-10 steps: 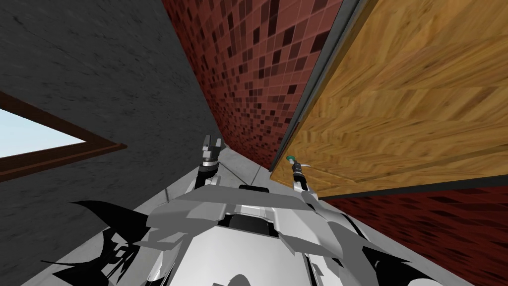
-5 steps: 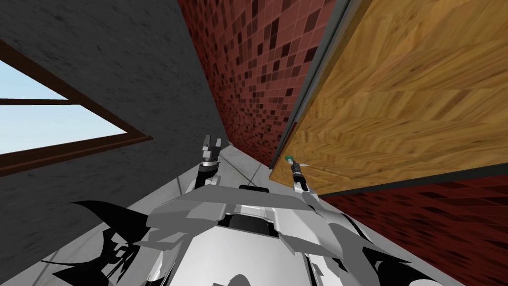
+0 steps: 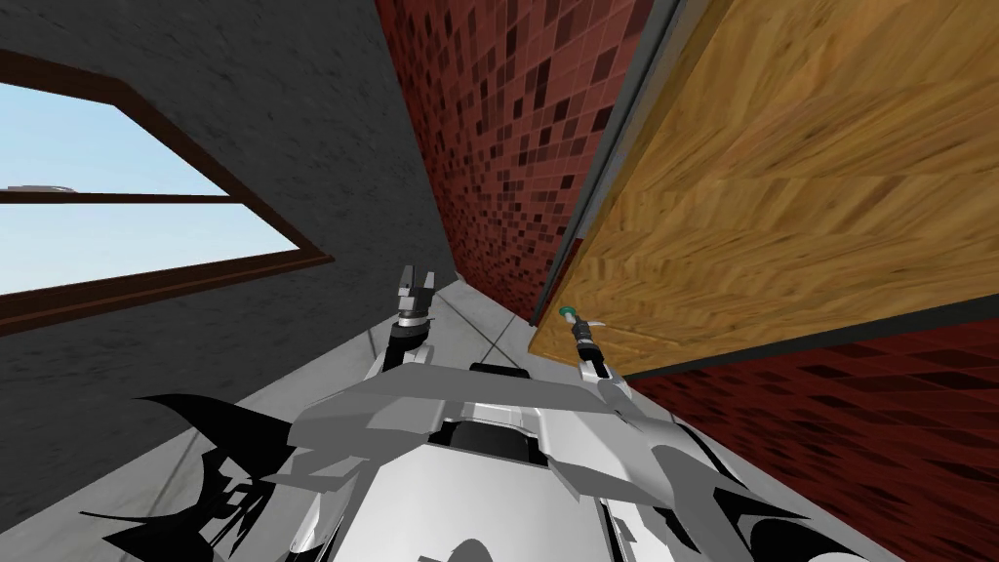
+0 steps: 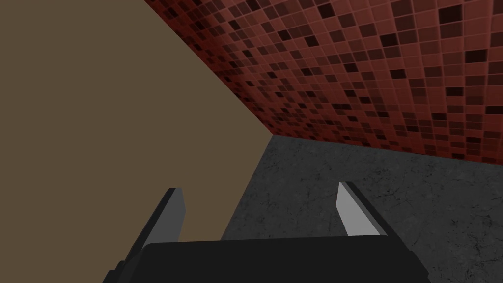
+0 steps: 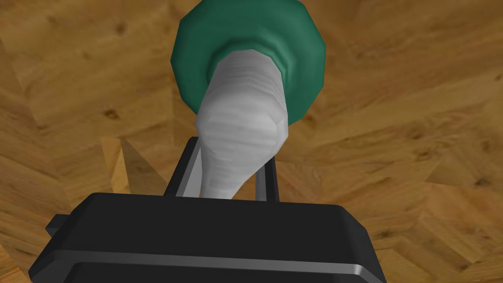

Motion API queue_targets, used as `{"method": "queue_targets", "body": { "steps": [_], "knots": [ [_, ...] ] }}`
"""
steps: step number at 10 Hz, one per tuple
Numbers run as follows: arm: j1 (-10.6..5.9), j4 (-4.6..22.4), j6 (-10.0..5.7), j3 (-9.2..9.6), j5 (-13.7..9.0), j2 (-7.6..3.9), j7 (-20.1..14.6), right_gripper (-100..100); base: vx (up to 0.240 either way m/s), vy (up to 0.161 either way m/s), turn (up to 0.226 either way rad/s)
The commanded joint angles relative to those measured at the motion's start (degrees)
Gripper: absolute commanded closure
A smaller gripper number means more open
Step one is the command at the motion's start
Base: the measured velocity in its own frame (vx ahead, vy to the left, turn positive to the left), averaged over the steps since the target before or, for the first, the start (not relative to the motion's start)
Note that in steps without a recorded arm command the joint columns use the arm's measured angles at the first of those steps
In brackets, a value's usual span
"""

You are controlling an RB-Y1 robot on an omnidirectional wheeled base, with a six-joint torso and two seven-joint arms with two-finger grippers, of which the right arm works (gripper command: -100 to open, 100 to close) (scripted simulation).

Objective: Pull the door open

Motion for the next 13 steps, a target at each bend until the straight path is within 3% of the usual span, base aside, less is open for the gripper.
{"method": "queue_targets", "body": {
  "steps": [1, 3, 4, 12, 13],
  "knots": [
    [0.34, -0.2, -0.97, 1.19, 0.64, -0.68, -1.37, 100, -0.269, -0.056, 0.113],
    [0.17, 0.4, -1.13, 1.32, 0.71, -0.83, -1.54, 100, -0.151, -0.038, 0.058],
    [1.04, 0.15, -2.24, 2.52, 1.34, -1.48, -2.96, 100, -0.168, -0.035, 0.077],
    [3.86, -1.37, -6.99, 6.91, 3.71, -4.76, -8.24, 100, -0.197, -0.073, 0.083],
    [3.57, -1.14, -6.42, 6.59, 3.52, -4.45, -7.83, 100, -0.089, -0.037, 0.026]
  ]
}}
